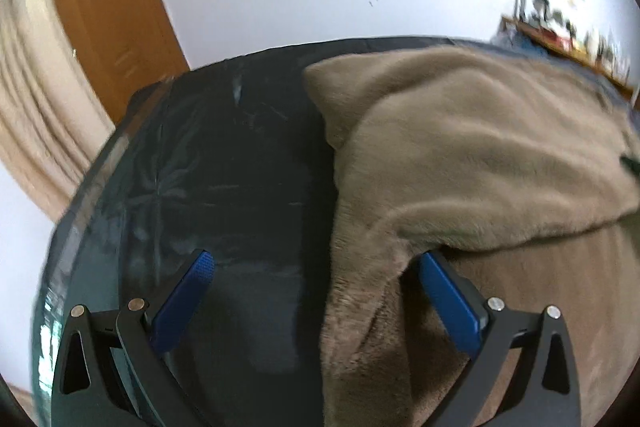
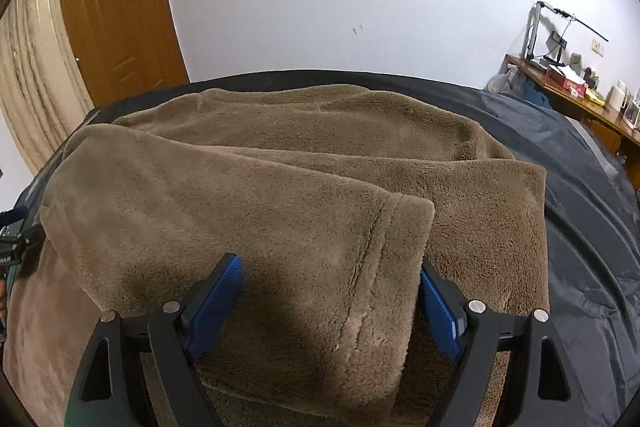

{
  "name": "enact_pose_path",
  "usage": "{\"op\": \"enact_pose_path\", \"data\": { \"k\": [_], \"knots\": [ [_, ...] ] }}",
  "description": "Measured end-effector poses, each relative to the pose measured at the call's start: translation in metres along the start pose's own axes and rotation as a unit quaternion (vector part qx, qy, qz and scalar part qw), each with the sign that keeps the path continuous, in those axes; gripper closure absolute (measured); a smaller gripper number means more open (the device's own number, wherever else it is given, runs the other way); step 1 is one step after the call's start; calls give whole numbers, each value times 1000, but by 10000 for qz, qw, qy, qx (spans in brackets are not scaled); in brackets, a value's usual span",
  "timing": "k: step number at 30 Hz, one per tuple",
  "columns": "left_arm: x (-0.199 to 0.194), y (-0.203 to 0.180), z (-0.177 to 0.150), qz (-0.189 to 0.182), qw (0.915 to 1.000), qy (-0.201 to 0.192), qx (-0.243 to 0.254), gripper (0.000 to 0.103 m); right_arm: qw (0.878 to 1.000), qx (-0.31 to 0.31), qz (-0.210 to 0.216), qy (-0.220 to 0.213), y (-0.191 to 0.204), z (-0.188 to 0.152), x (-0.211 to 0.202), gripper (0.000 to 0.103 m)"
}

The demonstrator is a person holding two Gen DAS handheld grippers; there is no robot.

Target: Fold clothes

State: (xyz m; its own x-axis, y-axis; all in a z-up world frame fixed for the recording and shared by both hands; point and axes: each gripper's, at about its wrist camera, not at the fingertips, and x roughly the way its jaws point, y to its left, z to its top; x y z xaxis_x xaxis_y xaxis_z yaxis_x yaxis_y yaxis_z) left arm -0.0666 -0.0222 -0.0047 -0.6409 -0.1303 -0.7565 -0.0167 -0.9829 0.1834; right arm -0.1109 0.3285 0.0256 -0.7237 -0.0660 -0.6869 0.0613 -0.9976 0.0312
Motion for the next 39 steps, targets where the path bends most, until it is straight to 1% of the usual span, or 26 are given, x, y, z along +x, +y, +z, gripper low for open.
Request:
{"op": "enact_pose_path", "data": {
  "k": [1,2,5,8,10,13,16,19,22,25,28,32,36,37,39],
  "knots": [
    [1,-5,0,77,9999,2,93,0,10000,4,-4,12,0,0,0,17],
    [1,-5,0,149,9999,3,78,0,10000,8,-9,25,-1,-1,0,17],
    [2,8,1,277,9991,13,-312,0,10000,19,-22,62,-1,-1,1,17],
    [0,30,0,194,9961,10,-861,0,9996,62,-114,-245,-2,-2,-10,17],
    [-5,36,-1,184,9946,-55,-1017,0,9987,93,-181,-472,-3,-2,-18,17],
    [-14,42,1,267,9941,-200,-1027,0,9989,-36,-90,-453,1,-1,-18,17],
    [-15,46,1,343,9939,-241,-1023,0,9987,-301,60,-407,11,-1,-17,17],
    [-15,48,1,381,9938,-244,-1017,0,9975,-621,104,-322,23,-2,-15,17],
    [-10,43,1,463,9950,-229,-853,0,9962,-855,176,49,31,-5,-3,17],
    [-6,32,2,549,9965,-194,-595,0,9955,-920,131,203,34,-5,2,16],
    [-5,27,3,461,9976,-194,-480,0,9955,-869,214,323,32,-4,8,14],
    [-2,23,3,301,9985,-130,-445,0,9951,-888,234,380,33,-6,10,10],
    [7,23,2,328,9983,23,-491,0,9946,-919,187,448,33,-7,10,5],
    [9,24,1,322,9981,54,-527,0,9946,-911,147,481,33,-7,11,1],
    [11,26,1,288,9976,111,-616,0,9945,-895,124,527,32,-8,13,1]
  ]
}}
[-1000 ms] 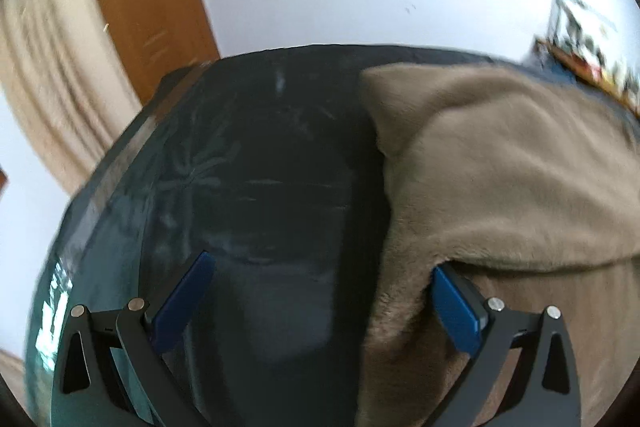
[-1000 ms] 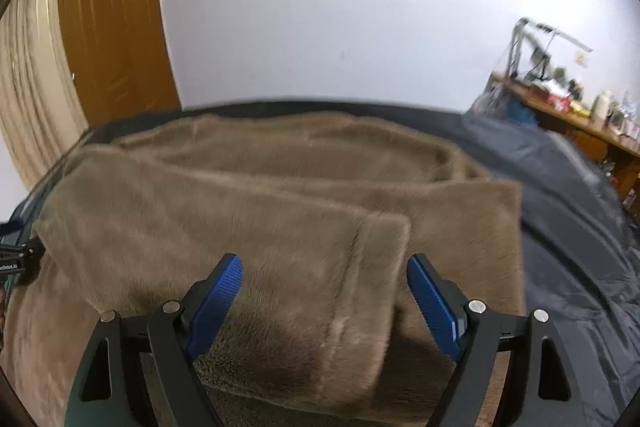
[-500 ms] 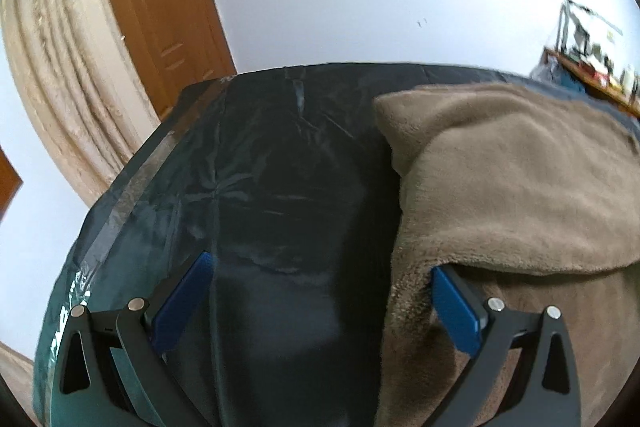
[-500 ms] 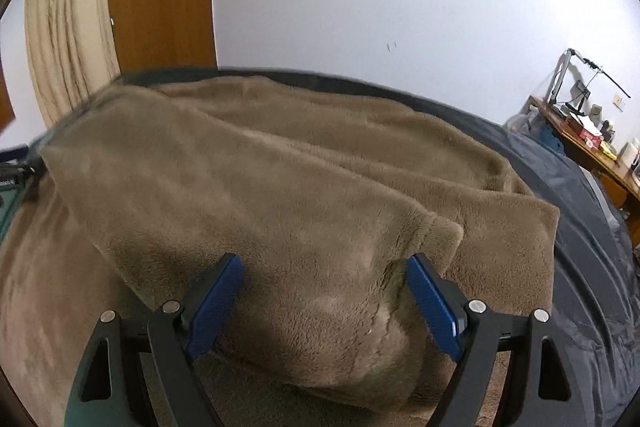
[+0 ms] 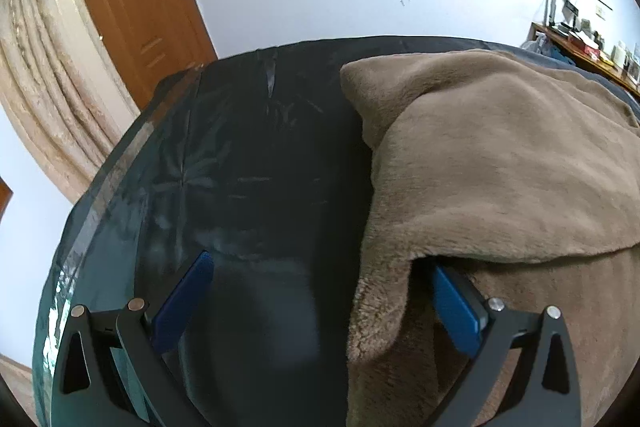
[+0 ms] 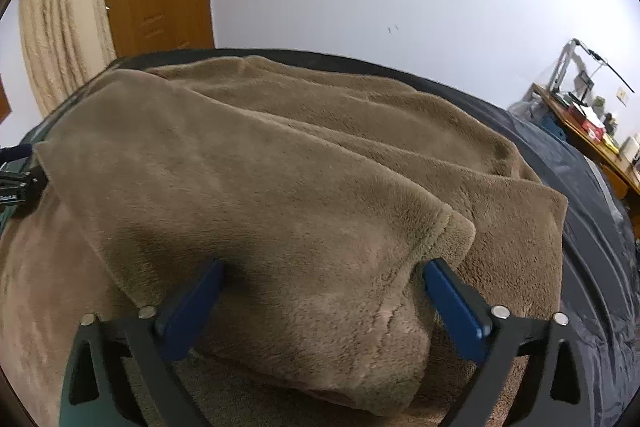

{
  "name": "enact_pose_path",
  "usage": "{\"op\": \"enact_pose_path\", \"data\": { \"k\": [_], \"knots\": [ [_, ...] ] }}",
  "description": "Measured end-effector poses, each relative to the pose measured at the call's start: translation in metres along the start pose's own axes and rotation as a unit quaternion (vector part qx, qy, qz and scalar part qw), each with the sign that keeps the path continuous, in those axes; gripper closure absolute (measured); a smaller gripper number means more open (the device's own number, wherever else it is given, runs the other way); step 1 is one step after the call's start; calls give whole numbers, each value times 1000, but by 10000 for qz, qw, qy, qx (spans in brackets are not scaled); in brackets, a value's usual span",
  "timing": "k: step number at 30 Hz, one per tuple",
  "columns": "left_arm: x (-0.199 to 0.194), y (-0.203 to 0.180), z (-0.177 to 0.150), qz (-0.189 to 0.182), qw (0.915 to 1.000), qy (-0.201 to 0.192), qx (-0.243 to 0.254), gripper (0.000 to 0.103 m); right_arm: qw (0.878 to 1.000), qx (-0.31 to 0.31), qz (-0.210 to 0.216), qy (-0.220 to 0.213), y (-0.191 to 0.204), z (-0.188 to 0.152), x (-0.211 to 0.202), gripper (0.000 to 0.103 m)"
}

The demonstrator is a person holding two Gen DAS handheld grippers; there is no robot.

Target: Fold clothes

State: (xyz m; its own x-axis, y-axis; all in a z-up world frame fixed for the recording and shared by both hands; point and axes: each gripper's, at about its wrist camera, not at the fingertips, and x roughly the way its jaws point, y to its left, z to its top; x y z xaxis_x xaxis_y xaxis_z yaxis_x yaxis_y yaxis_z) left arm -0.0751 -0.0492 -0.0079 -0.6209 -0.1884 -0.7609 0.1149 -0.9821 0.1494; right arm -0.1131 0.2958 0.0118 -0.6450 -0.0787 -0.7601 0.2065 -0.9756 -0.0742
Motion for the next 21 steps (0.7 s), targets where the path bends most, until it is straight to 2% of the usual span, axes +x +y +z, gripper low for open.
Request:
{"op": "enact_pose_path", "data": {
  "k": [4,6,8,10,11,17,21],
  "knots": [
    [4,8,0,-293,9990,130,-301,0,10000,6,3,14,0,-1,0,1],
    [6,10,-2,-620,9969,190,-437,1,10000,55,51,30,-3,-1,1,1],
    [6,12,-3,-1030,9929,230,-549,8,9999,118,80,61,-6,0,3,1],
    [5,10,-3,-1185,9913,213,-542,14,9998,167,90,90,-9,0,4,1],
    [4,10,-3,-1224,9908,201,-535,18,9998,169,86,92,-9,-1,3,1],
    [3,14,-4,-1256,9895,169,-693,26,9998,-126,-151,69,4,6,-7,1],
    [8,27,-2,-1313,9865,216,-952,27,9967,-521,415,-464,38,50,-41,1]
  ]
}}
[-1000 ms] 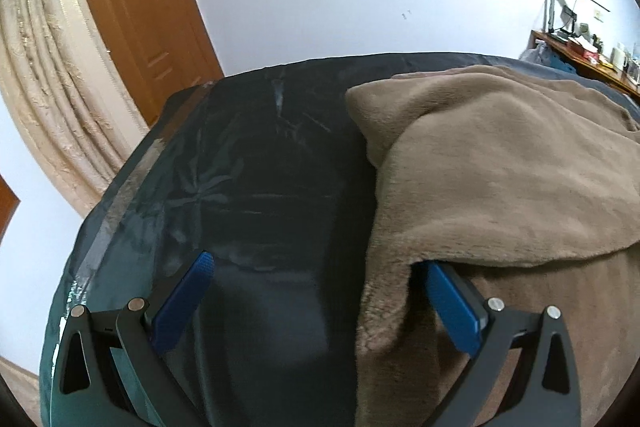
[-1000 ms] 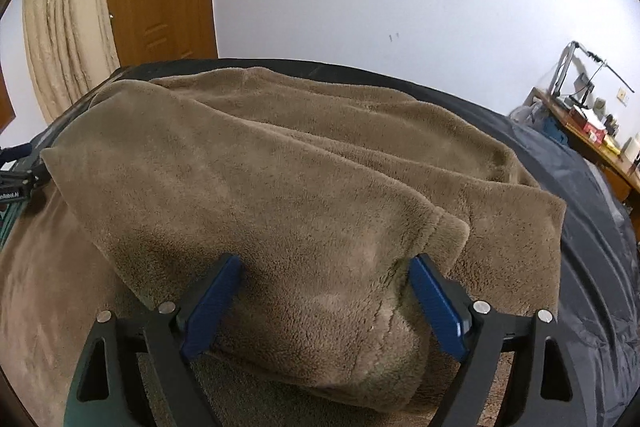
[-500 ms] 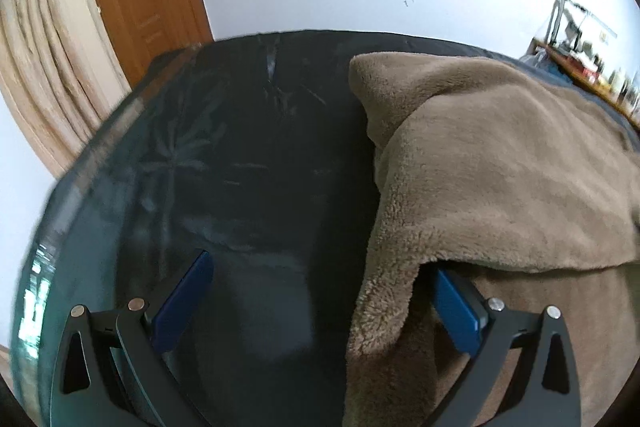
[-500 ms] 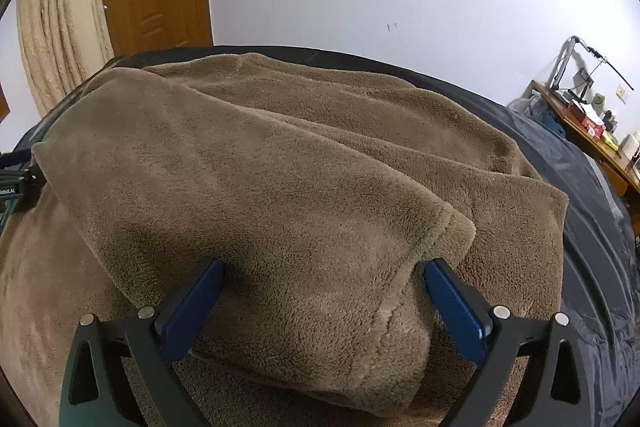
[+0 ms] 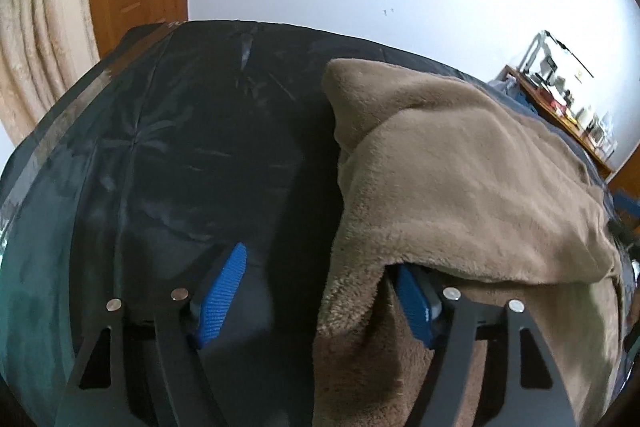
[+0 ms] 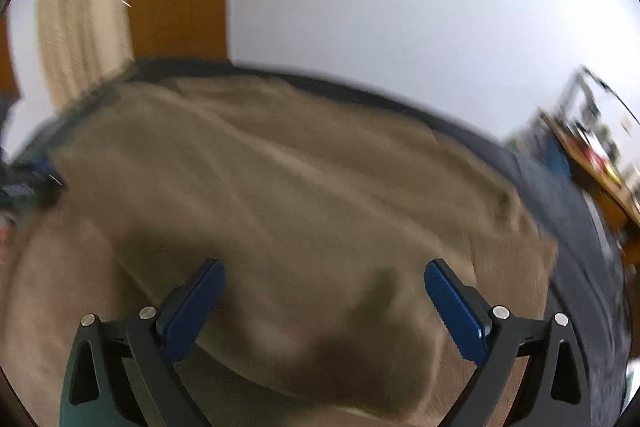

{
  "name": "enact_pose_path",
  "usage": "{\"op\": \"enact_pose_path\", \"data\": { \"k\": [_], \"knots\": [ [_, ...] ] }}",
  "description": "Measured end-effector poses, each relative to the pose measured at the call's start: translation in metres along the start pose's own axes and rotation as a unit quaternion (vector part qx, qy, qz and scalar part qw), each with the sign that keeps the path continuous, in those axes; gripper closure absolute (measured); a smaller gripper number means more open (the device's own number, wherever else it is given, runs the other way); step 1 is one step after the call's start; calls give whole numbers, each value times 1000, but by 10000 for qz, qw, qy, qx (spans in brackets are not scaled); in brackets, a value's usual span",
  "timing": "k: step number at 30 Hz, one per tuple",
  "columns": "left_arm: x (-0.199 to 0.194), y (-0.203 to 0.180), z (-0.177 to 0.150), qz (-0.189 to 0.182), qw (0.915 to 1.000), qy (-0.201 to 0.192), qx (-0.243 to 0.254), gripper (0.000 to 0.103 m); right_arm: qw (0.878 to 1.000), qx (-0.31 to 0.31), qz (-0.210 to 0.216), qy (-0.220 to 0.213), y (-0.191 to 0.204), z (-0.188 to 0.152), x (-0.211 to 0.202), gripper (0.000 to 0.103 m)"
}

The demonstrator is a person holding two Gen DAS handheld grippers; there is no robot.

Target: Fold clothes

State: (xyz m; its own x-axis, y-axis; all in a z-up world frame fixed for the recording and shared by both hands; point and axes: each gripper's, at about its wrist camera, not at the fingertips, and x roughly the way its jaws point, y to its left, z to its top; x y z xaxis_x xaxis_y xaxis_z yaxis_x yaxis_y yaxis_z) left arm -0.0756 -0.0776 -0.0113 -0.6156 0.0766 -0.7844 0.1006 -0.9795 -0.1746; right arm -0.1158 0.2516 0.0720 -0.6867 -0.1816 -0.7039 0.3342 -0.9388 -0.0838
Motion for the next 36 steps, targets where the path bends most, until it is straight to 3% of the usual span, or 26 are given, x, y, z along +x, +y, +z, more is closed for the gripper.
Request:
{"op": "enact_pose_path", "data": {
  "k": [5,9,12,15,16,17,19,21,23,27,32,36],
  "knots": [
    [0,6,1,-28,10000,4,-80,27,9926,-472,1088,-246,60,81,4,1],
    [1,5,-1,-13,10000,4,-74,27,9807,-1042,1656,-50,125,130,34,2],
    [4,2,1,21,10000,0,-62,27,9734,-1568,1657,190,169,148,67,4],
    [5,0,2,55,10000,-4,-38,27,9685,-1938,1442,597,195,148,103,14],
    [6,0,2,56,10000,-2,-41,27,9674,-1987,1354,796,199,146,116,26],
    [6,0,3,48,10000,2,-58,27,9658,-2035,1265,995,204,144,129,47],
    [5,0,3,27,9999,11,-98,27,9603,-2086,1220,1394,209,137,153,69],
    [6,0,3,22,9999,19,-110,27,9577,-2181,1194,1445,211,132,159,79],
    [6,-2,3,17,10000,34,-77,27,9641,-2078,1164,1172,212,137,156,90],
    [7,-3,3,-28,10000,42,-34,27,9783,-1750,889,669,209,158,154,99],
    [7,5,4,-27,9999,27,-169,27,9859,-1523,552,411,206,176,164,100],
    [7,11,6,-54,9995,23,-304,27,9821,-1202,1314,620,187,175,163,99]
  ]
}}
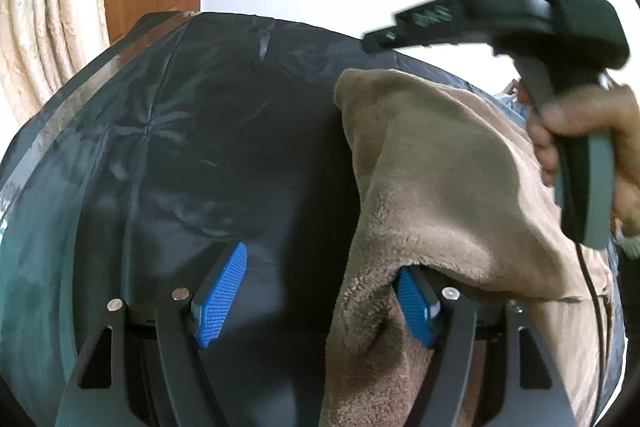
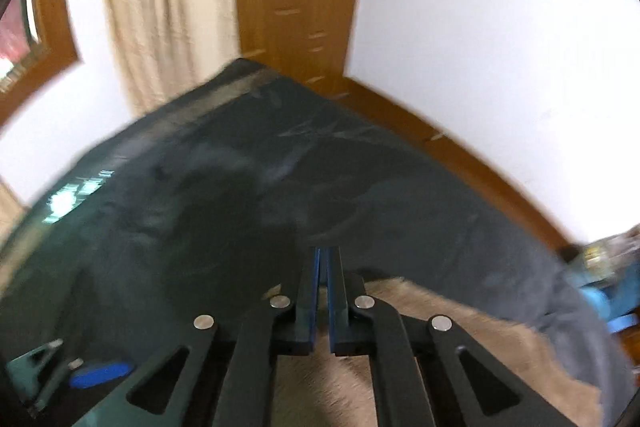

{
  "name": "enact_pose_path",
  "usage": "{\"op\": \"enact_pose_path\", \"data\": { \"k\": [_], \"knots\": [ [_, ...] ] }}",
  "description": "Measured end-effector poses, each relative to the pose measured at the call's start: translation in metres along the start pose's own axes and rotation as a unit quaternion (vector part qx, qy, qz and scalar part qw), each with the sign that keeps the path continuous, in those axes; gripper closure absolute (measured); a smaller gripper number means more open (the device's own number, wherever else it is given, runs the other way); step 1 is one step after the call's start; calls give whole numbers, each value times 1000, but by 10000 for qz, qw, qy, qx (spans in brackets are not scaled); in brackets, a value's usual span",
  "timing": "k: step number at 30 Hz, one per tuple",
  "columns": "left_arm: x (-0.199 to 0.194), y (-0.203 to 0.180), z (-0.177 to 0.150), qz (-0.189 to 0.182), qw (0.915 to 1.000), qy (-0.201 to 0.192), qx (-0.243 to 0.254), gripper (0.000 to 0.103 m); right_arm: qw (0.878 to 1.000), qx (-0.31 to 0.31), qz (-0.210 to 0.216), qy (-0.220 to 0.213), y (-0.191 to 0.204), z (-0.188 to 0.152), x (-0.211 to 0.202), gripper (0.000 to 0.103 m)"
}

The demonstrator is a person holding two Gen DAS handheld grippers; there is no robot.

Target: Fold clothes

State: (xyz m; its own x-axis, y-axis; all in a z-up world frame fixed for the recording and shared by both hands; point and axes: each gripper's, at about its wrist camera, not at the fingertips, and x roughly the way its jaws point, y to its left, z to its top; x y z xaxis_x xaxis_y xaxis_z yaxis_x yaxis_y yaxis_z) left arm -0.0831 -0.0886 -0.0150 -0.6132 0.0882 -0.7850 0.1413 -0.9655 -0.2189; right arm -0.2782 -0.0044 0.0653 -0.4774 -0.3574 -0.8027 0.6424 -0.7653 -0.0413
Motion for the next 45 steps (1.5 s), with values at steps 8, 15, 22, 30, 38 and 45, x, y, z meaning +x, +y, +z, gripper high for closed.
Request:
{"op": "enact_pose_path", "data": {
  "k": [8,15,22,30,38,45],
  "knots": [
    [0,-3,-1,43,10000,0,36,27,9970,101,578,497,-23,-33,-7,36],
    [0,-4,-3,105,9999,-6,98,27,9899,570,1209,474,-37,-40,-1,36],
    [1,-13,-5,142,9996,12,235,27,9886,-241,1158,931,-4,-48,18,67],
    [-2,-6,-4,35,10000,7,6,27,9916,161,1274,162,2,-17,3,92],
    [-2,3,-3,163,9997,-83,-189,27,9915,363,1244,-103,15,-2,15,91],
    [-6,-1,-7,225,9995,-177,-144,27,9943,713,653,-447,-36,-28,-33,61]
  ]
}}
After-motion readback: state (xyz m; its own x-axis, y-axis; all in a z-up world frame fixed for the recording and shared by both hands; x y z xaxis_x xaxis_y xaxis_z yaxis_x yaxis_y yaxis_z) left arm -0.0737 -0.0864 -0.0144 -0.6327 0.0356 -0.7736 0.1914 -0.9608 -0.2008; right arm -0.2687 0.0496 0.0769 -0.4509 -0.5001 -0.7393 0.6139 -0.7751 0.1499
